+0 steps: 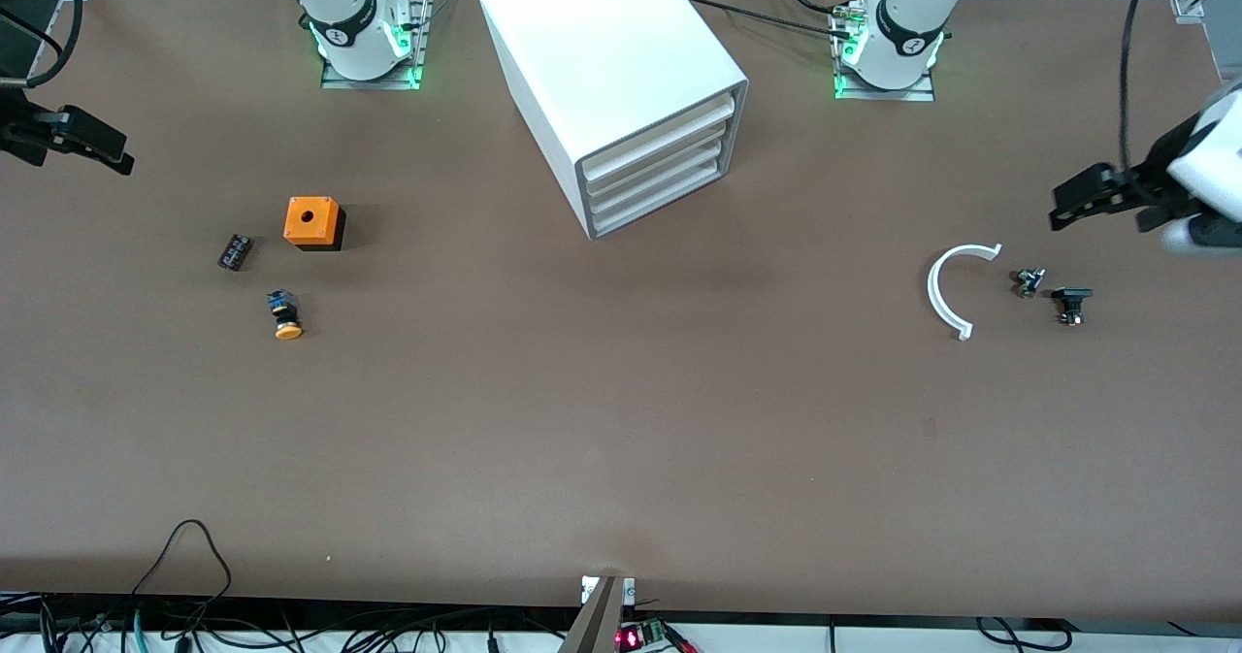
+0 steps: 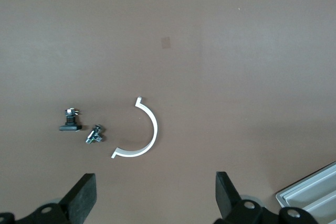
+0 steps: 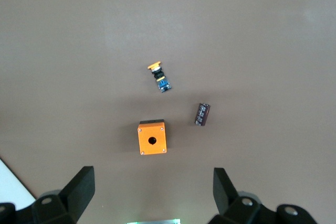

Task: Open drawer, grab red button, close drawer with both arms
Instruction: 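Reach the left gripper to the cabinet drawer handle and grasp it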

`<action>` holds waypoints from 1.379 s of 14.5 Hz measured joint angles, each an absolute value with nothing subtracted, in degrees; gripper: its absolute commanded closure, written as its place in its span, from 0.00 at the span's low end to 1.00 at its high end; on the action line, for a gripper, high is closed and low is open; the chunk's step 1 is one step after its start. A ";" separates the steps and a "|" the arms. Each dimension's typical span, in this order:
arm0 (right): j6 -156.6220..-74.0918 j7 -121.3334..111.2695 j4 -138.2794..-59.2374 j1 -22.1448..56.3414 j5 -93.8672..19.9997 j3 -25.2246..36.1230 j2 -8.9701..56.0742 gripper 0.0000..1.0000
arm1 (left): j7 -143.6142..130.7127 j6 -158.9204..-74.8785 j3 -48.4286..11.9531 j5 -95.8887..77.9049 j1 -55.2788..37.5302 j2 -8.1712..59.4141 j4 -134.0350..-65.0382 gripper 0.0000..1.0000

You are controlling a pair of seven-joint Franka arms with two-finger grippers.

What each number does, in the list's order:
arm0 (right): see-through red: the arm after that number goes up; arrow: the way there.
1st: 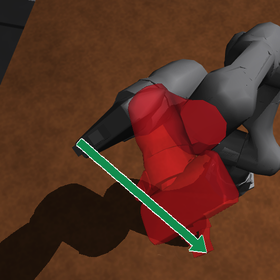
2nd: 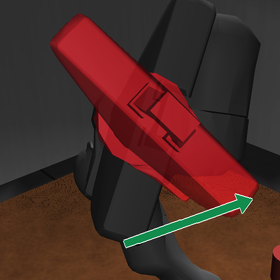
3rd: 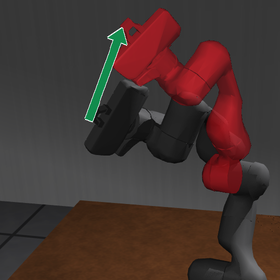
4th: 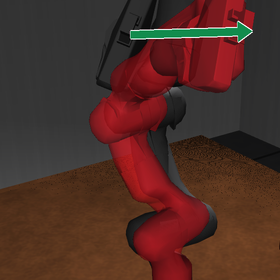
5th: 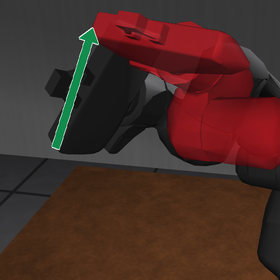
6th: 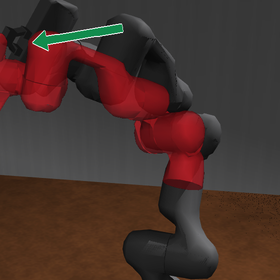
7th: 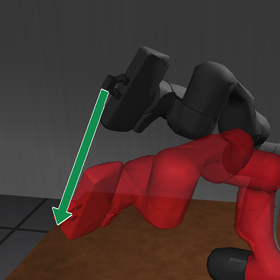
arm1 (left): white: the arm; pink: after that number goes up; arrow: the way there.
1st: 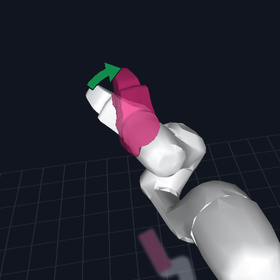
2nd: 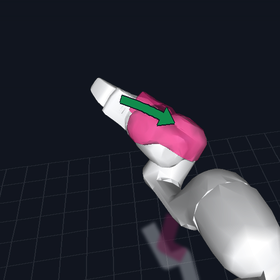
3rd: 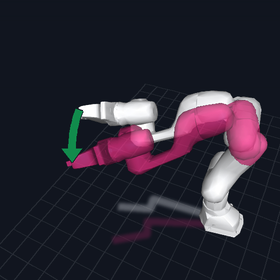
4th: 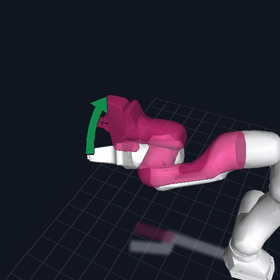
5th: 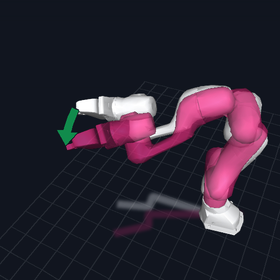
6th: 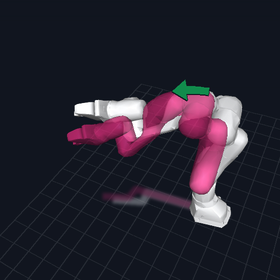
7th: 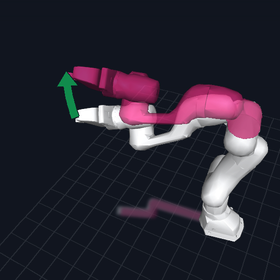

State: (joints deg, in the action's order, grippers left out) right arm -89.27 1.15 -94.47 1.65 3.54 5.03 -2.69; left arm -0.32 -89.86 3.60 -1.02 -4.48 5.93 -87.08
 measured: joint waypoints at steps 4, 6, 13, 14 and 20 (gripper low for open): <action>-90.82 1.16 -94.36 1.62 2.35 5.07 -1.89 0.00 | -0.01 -90.61 1.21 -3.38 -5.14 14.13 -89.29 0.00; -90.82 1.16 -94.36 1.63 2.34 5.06 -1.74 0.00 | -0.01 -91.25 -1.02 -4.03 -5.64 17.54 -89.35 0.00; -90.81 1.11 -94.35 2.57 2.36 4.63 0.33 0.00 | 8.63 -96.27 -2.48 -35.67 -6.55 27.43 -99.93 0.00; -90.81 1.11 -94.35 2.79 2.36 4.58 0.59 0.00 | 11.06 -96.79 -2.60 -39.04 -6.70 28.67 -101.47 0.00; -90.62 1.07 -94.34 3.11 2.35 4.58 1.17 0.00 | 21.05 -96.92 -9.31 -48.53 -8.06 29.84 -107.76 0.00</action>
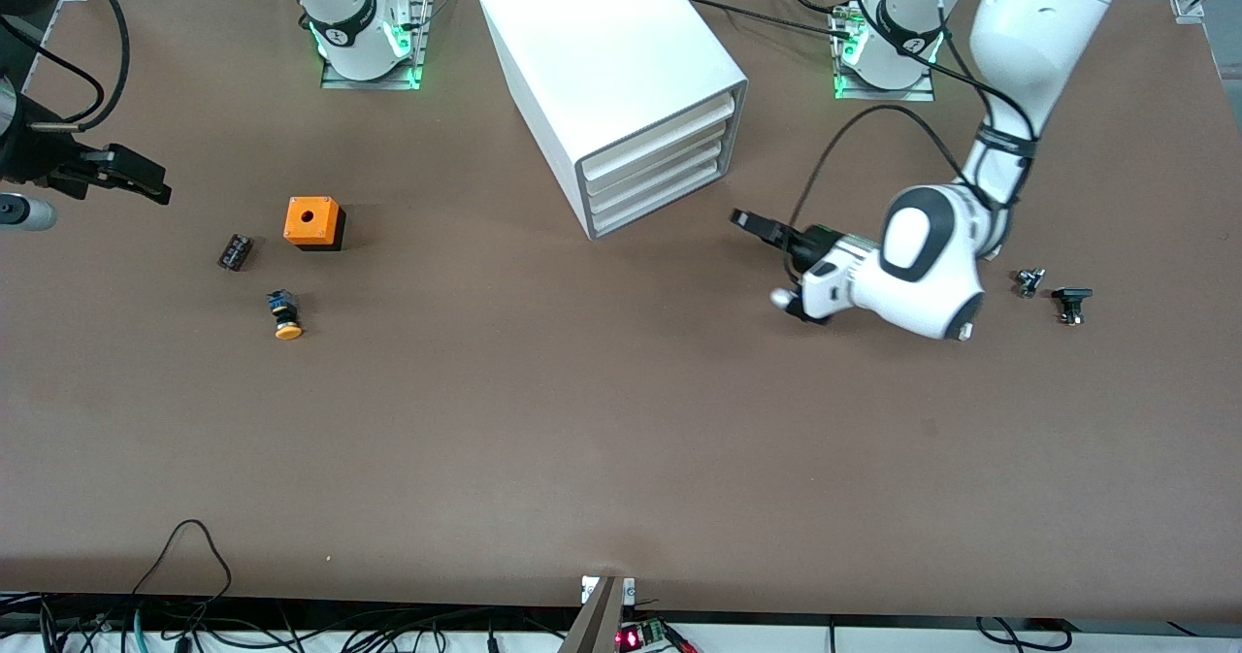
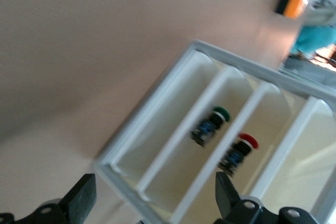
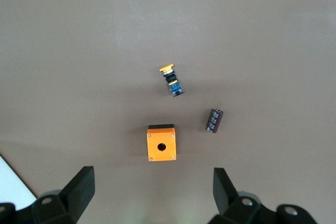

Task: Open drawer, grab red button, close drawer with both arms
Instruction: 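Reach the left gripper to the cabinet drawer handle and grasp it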

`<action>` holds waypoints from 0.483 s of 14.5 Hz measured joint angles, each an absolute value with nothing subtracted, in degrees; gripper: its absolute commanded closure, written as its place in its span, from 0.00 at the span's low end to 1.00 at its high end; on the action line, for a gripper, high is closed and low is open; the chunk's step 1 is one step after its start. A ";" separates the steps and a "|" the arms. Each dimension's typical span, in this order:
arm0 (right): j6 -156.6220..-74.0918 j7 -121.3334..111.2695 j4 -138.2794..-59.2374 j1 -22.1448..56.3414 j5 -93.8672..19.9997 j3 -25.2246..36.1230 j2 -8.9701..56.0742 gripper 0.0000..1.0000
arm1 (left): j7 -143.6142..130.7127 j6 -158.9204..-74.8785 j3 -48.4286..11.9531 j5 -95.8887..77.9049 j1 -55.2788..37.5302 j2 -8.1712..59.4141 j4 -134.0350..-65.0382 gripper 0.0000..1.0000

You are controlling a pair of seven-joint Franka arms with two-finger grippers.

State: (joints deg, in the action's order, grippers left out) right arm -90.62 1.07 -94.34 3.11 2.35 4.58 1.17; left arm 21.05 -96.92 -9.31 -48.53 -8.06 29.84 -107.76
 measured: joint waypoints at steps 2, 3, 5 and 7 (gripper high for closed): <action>-90.60 0.44 -94.34 3.22 2.34 4.57 1.84 0.00 | 23.29 -97.16 -11.01 -50.16 -8.28 29.83 -110.43 0.01; -90.60 -0.86 -94.34 3.25 2.22 4.57 2.25 0.00 | 24.09 -97.24 -11.76 -50.49 -8.27 29.82 -111.51 0.02; -90.24 -3.73 -94.35 3.29 1.80 4.56 2.96 0.00 | 24.66 -97.52 -13.11 -51.38 -8.26 29.77 -113.18 0.04; -90.02 -5.29 -94.35 3.29 1.69 4.57 3.85 0.00 | 24.93 -99.28 -14.75 -52.31 -8.22 29.63 -114.94 0.05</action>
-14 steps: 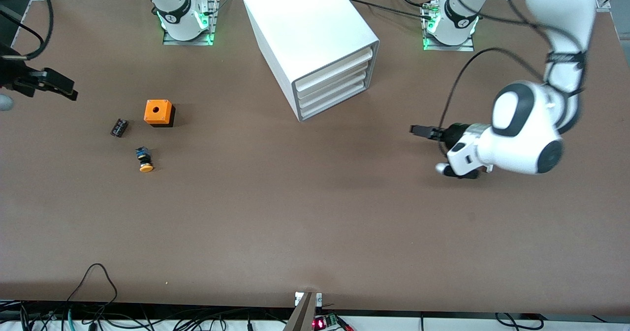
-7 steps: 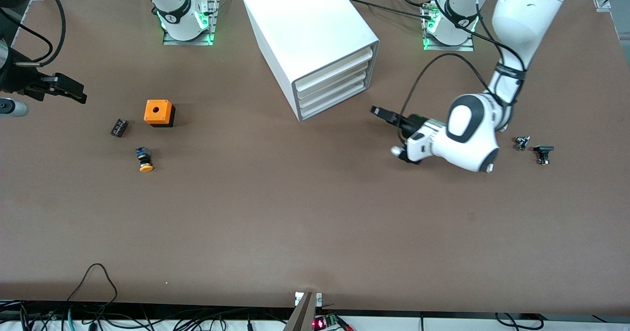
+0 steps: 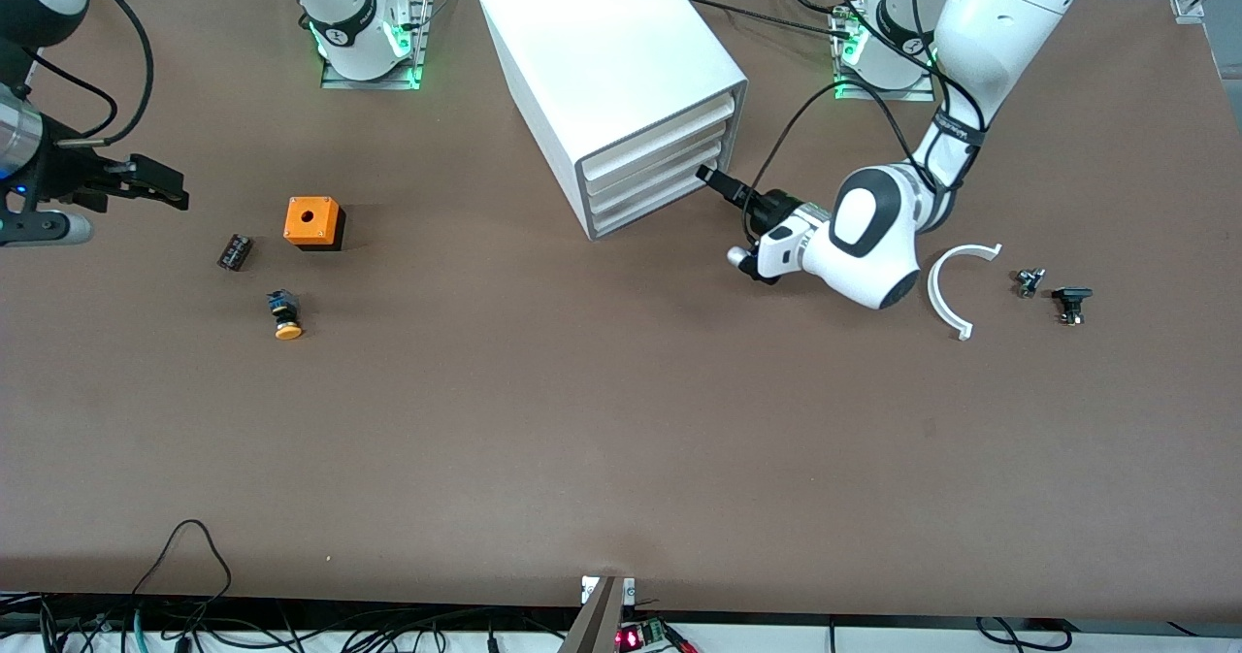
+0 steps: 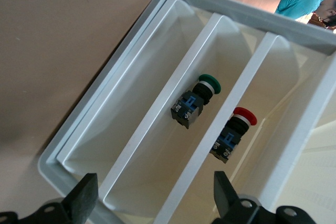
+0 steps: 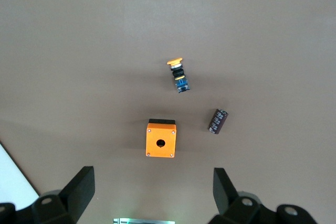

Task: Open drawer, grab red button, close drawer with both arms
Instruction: 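Reach the left gripper to the cabinet drawer handle and grasp it, then pull the drawer open with the left gripper while the right gripper approaches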

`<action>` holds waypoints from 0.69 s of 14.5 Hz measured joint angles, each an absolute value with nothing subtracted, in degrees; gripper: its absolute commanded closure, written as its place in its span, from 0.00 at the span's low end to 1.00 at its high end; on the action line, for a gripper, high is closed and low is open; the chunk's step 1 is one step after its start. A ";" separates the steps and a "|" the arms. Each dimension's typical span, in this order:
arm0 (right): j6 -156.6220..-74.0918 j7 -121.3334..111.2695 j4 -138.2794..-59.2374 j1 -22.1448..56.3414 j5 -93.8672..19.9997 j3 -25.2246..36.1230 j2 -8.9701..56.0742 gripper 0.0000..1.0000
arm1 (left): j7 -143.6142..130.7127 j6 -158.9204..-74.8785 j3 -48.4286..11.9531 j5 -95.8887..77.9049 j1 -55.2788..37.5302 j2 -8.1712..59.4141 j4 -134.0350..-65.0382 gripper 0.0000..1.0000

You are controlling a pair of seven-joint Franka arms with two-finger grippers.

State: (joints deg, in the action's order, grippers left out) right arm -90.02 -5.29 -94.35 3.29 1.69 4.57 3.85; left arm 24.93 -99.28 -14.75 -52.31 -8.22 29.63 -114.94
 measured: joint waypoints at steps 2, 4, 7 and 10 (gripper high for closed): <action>-89.98 -5.54 -94.35 3.32 1.61 4.56 4.60 0.00 | 25.04 -101.59 -17.05 -53.70 -8.22 29.54 -116.69 0.08; -89.92 -5.55 -94.36 3.34 1.44 4.56 4.90 0.00 | 25.08 -103.92 -19.41 -55.25 -8.25 29.40 -118.24 0.13; -89.75 -5.55 -94.35 3.64 1.34 4.56 4.92 0.00 | 25.10 -104.92 -20.95 -56.34 -8.27 28.83 -119.65 0.64; -89.63 -5.55 -94.35 4.82 1.33 4.54 5.06 0.00 | 25.11 -104.89 -20.99 -56.52 -8.22 28.23 -120.20 1.00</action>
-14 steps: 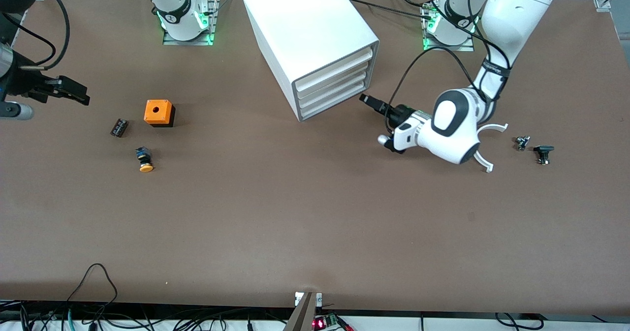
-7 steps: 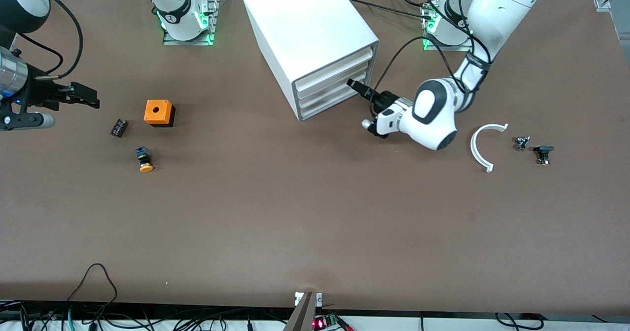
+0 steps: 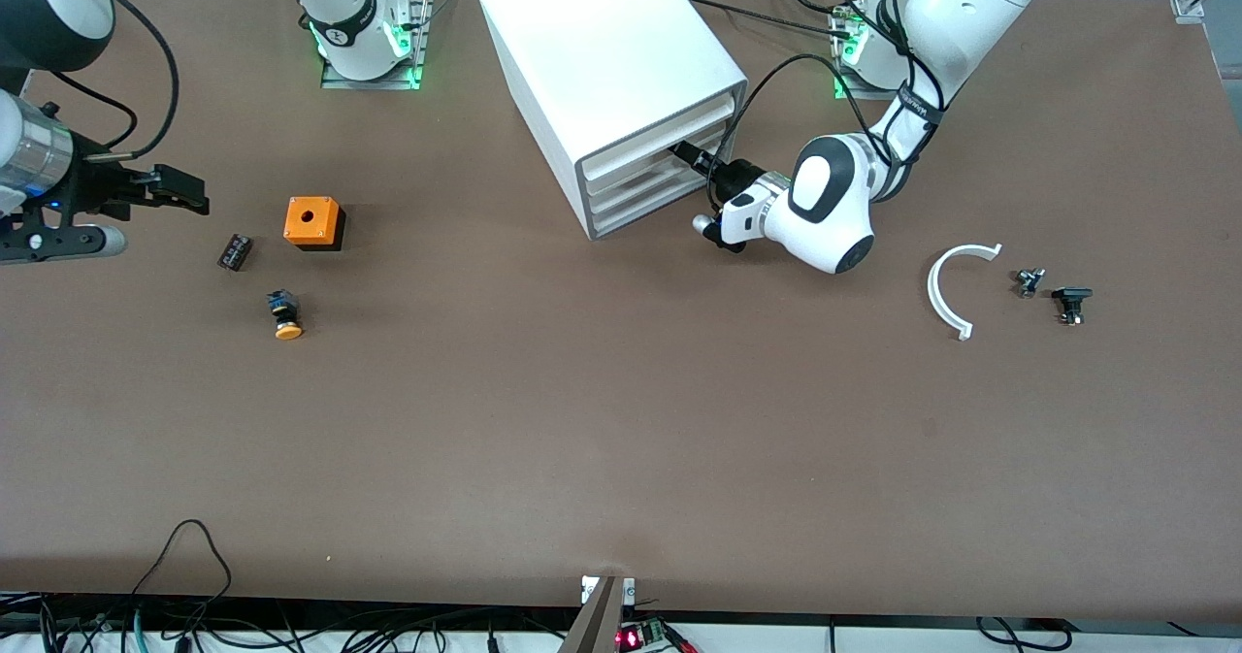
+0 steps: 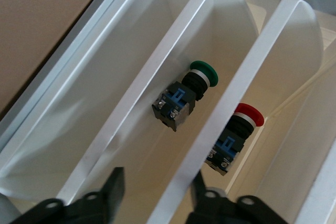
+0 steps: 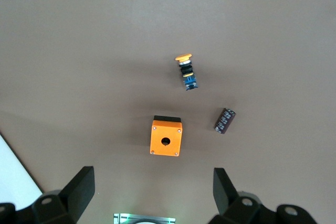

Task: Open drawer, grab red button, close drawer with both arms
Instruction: 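Pull the drawer open with the left gripper while the right gripper approaches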

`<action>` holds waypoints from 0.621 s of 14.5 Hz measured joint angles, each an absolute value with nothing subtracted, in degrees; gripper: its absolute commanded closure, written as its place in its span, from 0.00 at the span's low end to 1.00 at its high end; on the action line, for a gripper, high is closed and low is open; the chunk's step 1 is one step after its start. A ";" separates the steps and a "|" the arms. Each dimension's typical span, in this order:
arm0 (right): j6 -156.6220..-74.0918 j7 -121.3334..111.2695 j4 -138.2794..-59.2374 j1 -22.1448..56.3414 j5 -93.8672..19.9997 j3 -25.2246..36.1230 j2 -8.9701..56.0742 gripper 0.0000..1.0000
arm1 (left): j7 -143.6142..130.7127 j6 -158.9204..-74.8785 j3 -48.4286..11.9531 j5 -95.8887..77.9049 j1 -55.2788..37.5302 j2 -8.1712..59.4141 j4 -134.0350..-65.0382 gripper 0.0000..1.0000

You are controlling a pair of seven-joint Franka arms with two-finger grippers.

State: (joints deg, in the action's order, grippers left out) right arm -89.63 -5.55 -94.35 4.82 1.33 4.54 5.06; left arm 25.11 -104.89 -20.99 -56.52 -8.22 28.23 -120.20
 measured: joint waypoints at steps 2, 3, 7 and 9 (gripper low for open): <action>-89.62 -5.64 -94.35 5.11 1.33 4.54 5.08 0.00 | 25.12 -104.71 -21.17 -57.28 -8.16 27.63 -120.19 1.00; -89.62 -5.72 -94.35 5.11 1.33 4.54 5.08 0.00 | 25.62 -104.65 -21.25 -57.36 -8.16 27.35 -120.20 1.00; -89.62 -5.79 -94.35 5.11 1.33 4.55 5.09 0.00 | 26.24 -104.71 -21.08 -57.40 -7.45 27.06 -120.23 1.00; -89.62 -5.79 -94.35 5.11 1.33 4.56 5.09 0.00 | 27.00 -105.96 -20.76 -57.98 -5.18 26.44 -120.01 1.00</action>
State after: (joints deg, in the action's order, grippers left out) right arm -89.62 -5.79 -94.35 5.11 1.33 4.56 5.09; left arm 27.00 -105.96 -20.76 -57.98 -5.18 26.44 -120.01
